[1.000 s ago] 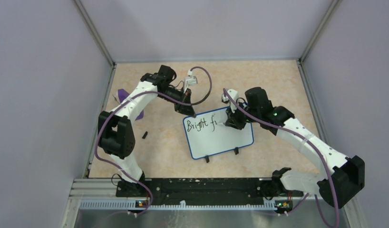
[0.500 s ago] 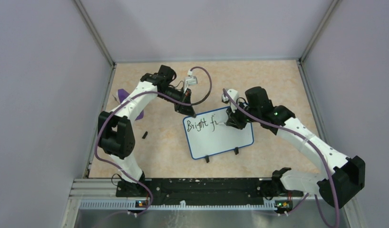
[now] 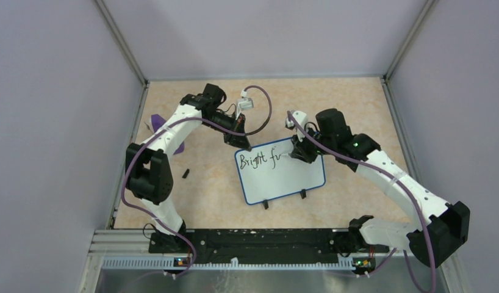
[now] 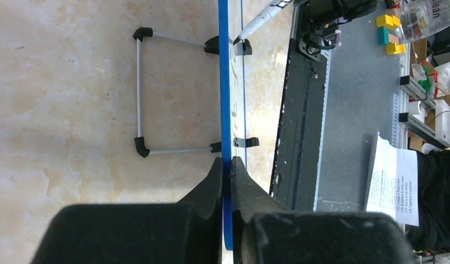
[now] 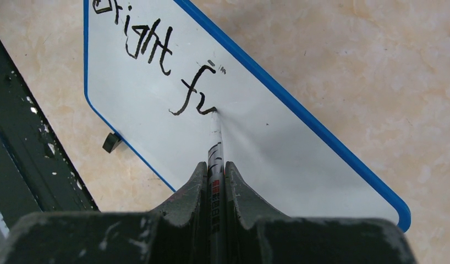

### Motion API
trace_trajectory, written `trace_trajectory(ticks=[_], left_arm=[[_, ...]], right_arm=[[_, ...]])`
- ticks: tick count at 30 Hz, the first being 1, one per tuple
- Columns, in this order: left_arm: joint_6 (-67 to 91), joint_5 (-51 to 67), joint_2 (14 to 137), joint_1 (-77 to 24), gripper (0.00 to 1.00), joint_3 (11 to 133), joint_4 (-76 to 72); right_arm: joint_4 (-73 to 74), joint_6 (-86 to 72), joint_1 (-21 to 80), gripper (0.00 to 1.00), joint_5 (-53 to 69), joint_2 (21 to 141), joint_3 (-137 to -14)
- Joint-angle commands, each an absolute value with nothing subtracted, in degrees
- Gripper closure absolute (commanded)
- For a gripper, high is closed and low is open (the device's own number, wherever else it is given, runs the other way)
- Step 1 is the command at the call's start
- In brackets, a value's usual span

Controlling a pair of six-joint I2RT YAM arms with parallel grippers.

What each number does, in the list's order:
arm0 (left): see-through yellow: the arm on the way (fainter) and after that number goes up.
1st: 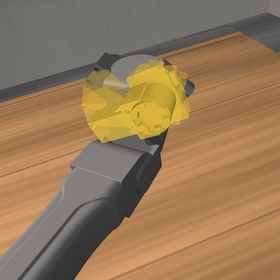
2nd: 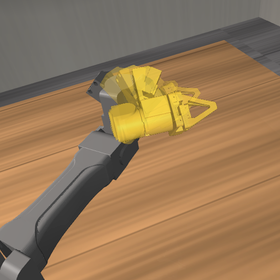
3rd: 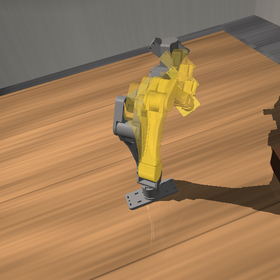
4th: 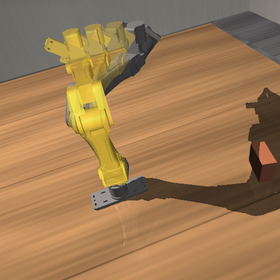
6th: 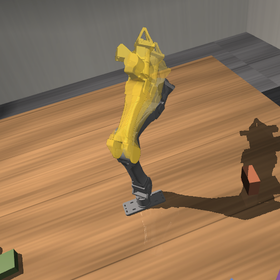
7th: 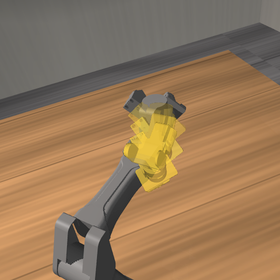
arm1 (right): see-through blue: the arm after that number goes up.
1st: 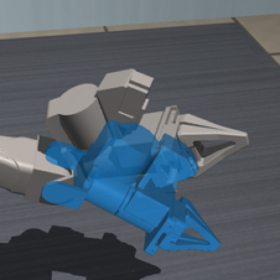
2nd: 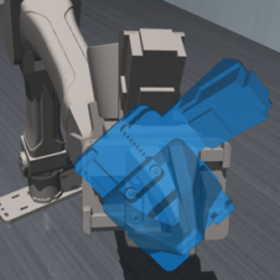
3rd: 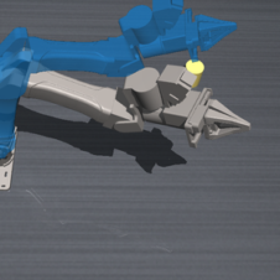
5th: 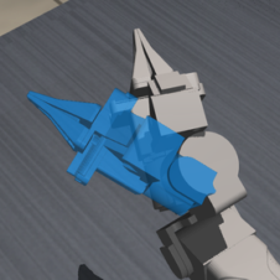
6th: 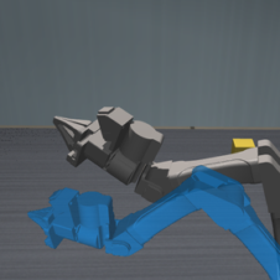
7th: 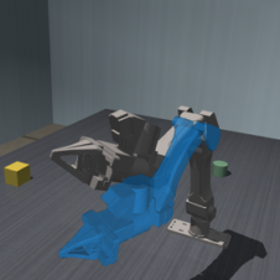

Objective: Write a sentence on the whiteboard

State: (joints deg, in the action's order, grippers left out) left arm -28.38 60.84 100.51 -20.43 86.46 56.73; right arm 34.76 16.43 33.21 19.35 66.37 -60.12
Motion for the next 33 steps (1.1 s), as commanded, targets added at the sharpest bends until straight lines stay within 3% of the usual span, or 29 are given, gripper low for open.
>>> trace_trajectory(ticks=[1, 22, 33], left_arm=[[-28.89, 61.49, 98.23, -20.83, 1.0, 85.66, 56.58], [-28.91, 61.36, 98.09, -20.82, 1.0, 85.29, 56.49], [-28.83, 61.84, 98.04, -20.75, 1.0, 85.3, 56.36]], right_arm=[[32.16, 16.6, 32.61, 1.0, 17.12, 66.62, -62.57], [35.81, 18.63, 33.13, 1.0, 19.23, 65.46, -57.96], [37.29, 17.85, 33.05, 1.0, 18.98, 63.38, -63.38]])
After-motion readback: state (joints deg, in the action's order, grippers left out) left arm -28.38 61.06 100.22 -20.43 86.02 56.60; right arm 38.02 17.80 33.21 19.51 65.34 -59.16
